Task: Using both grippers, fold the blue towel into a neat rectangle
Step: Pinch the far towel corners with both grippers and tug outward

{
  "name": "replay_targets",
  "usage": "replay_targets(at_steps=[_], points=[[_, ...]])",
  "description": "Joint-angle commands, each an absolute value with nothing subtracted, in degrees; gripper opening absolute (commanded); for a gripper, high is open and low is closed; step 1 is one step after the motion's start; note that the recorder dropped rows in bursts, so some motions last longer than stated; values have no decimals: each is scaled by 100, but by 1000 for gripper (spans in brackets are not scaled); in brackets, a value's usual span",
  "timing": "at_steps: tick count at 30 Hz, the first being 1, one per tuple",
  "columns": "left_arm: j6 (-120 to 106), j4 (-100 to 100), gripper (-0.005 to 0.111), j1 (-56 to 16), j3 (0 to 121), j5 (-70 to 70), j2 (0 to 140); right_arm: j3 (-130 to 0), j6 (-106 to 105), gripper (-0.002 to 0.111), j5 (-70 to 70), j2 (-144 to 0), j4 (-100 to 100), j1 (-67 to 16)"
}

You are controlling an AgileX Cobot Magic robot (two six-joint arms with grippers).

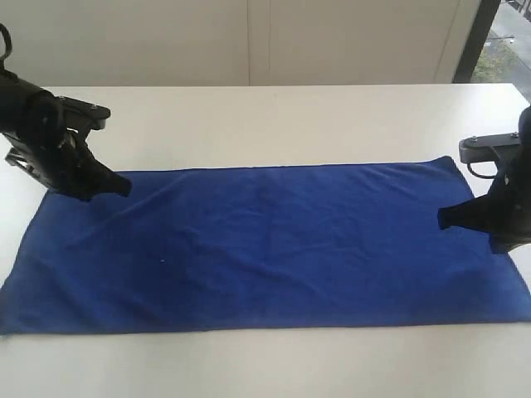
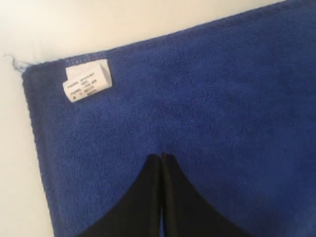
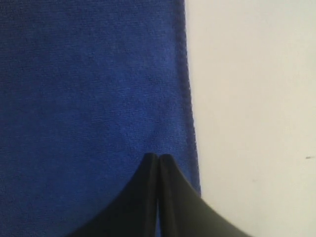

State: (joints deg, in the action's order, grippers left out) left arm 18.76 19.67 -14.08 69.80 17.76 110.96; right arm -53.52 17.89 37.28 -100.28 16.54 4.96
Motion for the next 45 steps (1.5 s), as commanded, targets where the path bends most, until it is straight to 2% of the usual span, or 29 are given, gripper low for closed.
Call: replay_targets(at_steps=[1, 14, 30, 39, 45], points=[[1929, 2037, 0, -1382, 7230, 1828, 11333, -5307, 1620, 0, 3722, -10035, 1618, 507], [1929, 2521, 0, -1348, 7278, 1959, 11454, -5261, 1685, 0, 3874, -10668, 1809, 507], [1961, 2451, 0, -1207, 7278, 1949, 11426, -5345, 1733, 0, 4046, -10666, 1807, 507], [1961, 2420, 0, -1207, 7278, 1773, 10757, -5421, 1733, 0, 3978, -10152, 1807, 507], [2040, 2402, 0, -1188, 7278, 2700, 10154, -5421, 1814, 0, 3535, -9566, 1758, 538]])
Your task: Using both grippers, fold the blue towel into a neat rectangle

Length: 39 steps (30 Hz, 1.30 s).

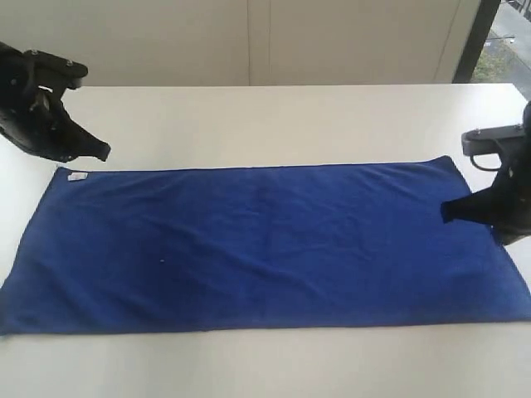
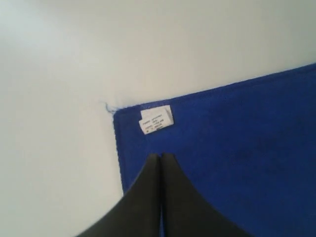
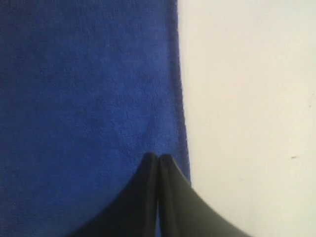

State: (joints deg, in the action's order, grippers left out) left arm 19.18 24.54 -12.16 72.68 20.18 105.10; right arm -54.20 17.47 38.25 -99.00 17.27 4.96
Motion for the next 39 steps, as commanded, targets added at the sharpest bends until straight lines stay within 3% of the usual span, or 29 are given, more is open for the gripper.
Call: replay_targets(at_steps=[1, 7, 13, 29, 39], points=[[2142, 2384, 0, -1161, 7278, 2880, 10055, -5421, 1814, 0, 3471, -9500, 1758, 552], [1754, 1355, 0, -872, 6489, 3333, 9127, -5421, 0, 0, 3154, -9410, -65, 811], [1753, 1366, 0, -872, 5595, 2938, 9082, -5409, -440, 0, 3000, -9437, -432, 811], [1689, 1331, 0, -872, 5529, 3174, 9346, -5359, -440, 0, 2777, -9448, -456, 801], [1565, 759, 0, -872, 5390, 3789, 7996, -5705, -388, 0, 3119, -9701, -449, 1021]])
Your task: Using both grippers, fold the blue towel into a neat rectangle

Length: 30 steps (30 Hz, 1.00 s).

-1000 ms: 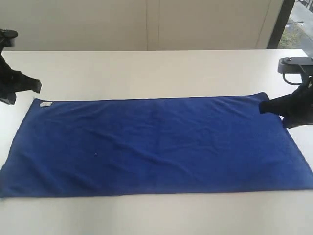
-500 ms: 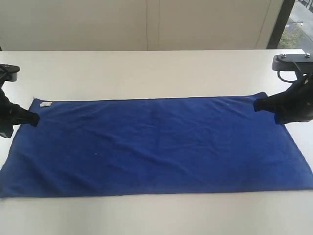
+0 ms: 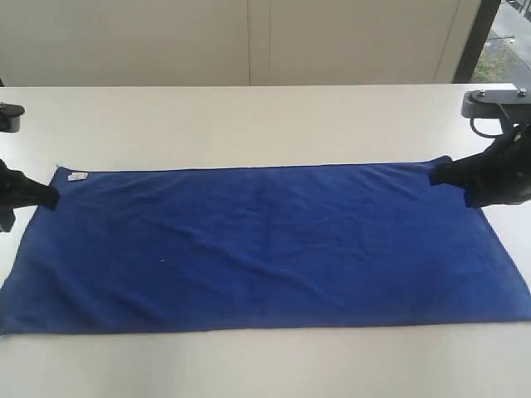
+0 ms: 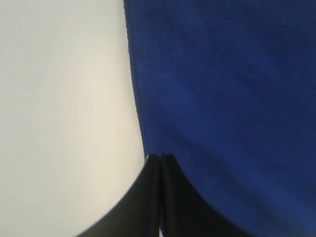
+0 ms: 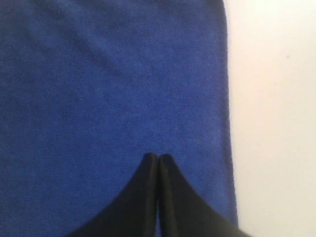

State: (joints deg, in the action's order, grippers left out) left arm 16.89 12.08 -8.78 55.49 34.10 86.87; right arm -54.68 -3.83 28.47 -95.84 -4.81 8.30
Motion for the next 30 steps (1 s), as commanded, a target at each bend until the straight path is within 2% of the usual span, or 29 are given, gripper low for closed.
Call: replay_targets(at_steps=[1, 5, 8, 14, 20, 24, 27, 30], points=[[1430, 598, 0, -872, 5295, 3789, 7769, -5764, -388, 0, 3181, -9745, -449, 1087], [1209, 374, 0, -872, 4814, 3764, 6941, -5842, -411, 1, 3145, -9900, -449, 1235], [1220, 330, 0, -872, 4387, 3764, 6356, -5869, -439, 7, 3106, -10060, -449, 1252], [1378, 147, 0, -872, 3589, 3825, 5085, -5869, -602, 22, 2986, -10214, -449, 1252], [1515, 44, 0, -872, 2717, 4310, 3120, -5869, -627, 47, 2808, -10250, -449, 1252], [1475, 54, 0, -872, 2663, 4322, 2041, -5869, -627, 48, 2742, -10496, -449, 1252], [1238, 366, 0, -872, 2663, 4243, 1862, -5869, -757, 48, 2639, -10637, -449, 1252], [1238, 508, 0, -872, 2663, 3578, 1876, -5869, -788, 50, 2530, -10639, -337, 1252]])
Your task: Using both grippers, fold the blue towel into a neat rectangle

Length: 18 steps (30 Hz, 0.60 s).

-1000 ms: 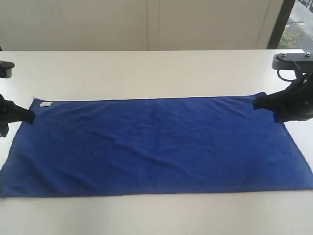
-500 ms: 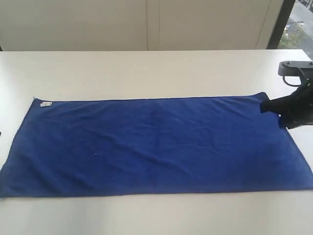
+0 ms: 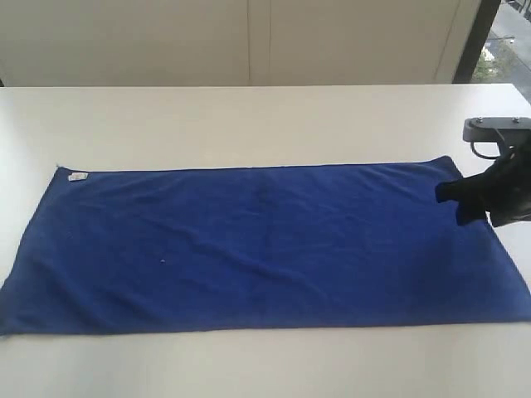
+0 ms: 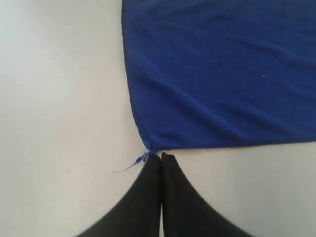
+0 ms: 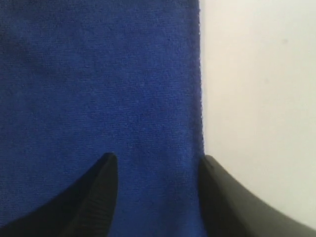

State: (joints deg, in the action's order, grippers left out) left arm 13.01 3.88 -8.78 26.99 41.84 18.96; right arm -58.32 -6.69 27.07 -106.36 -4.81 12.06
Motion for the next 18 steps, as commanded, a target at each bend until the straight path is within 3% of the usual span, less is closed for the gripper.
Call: replay_targets(at_steps=[1, 5, 18], points=[[1238, 508, 0, -872, 2663, 3407, 1876, -5869, -788, 52, 2517, -10639, -306, 1252], [1158, 521, 0, -872, 2605, 2727, 1876, -5869, -788, 60, 2457, -10639, -282, 1252], [1158, 601, 0, -872, 2533, 3263, 1876, -5869, -788, 60, 2274, -11008, -282, 1252]])
